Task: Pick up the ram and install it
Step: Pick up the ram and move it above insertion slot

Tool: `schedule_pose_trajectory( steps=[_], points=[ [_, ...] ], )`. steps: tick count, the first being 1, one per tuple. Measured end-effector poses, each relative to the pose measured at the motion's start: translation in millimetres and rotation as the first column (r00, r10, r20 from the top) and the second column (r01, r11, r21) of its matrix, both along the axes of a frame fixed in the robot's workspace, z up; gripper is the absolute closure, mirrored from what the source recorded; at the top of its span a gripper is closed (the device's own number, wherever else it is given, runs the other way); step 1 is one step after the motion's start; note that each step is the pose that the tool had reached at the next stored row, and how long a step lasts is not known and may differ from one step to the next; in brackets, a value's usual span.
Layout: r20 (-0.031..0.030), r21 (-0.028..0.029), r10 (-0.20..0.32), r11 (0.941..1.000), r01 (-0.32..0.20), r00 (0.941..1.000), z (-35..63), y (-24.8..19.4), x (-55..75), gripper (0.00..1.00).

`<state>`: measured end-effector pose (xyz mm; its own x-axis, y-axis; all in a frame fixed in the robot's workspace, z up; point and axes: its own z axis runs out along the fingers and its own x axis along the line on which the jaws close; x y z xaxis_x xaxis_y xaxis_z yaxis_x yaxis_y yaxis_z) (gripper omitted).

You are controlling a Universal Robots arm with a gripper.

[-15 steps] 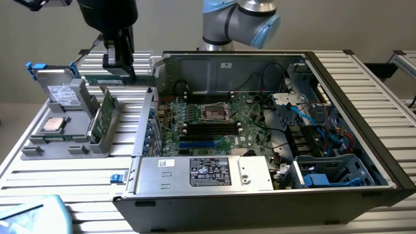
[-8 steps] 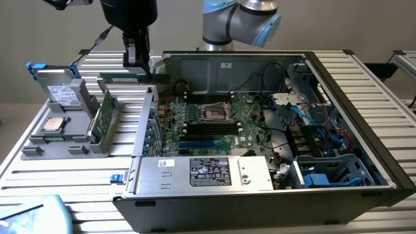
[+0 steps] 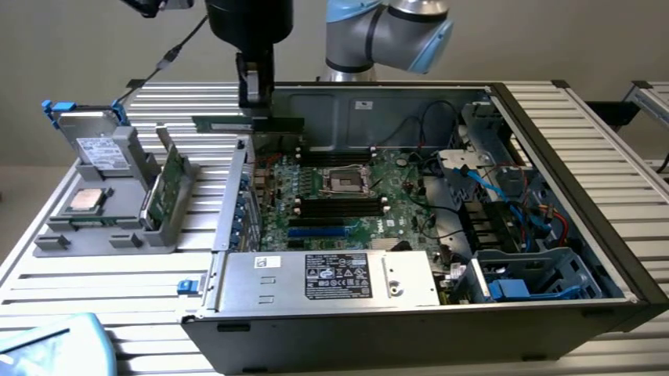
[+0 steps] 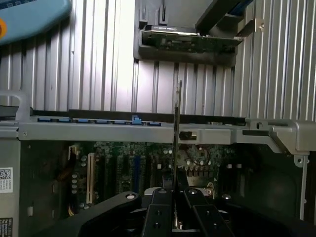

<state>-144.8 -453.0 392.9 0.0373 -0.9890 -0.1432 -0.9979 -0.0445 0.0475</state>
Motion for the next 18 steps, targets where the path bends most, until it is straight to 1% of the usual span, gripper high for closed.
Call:
schedule_pose_trajectory(
  steps=[18],
  points=[
    [0.0001, 0.0406, 0.000, 0.9992, 0.000, 1.0000, -0.1, -2.7, 81.9, 0.86]
  ],
)
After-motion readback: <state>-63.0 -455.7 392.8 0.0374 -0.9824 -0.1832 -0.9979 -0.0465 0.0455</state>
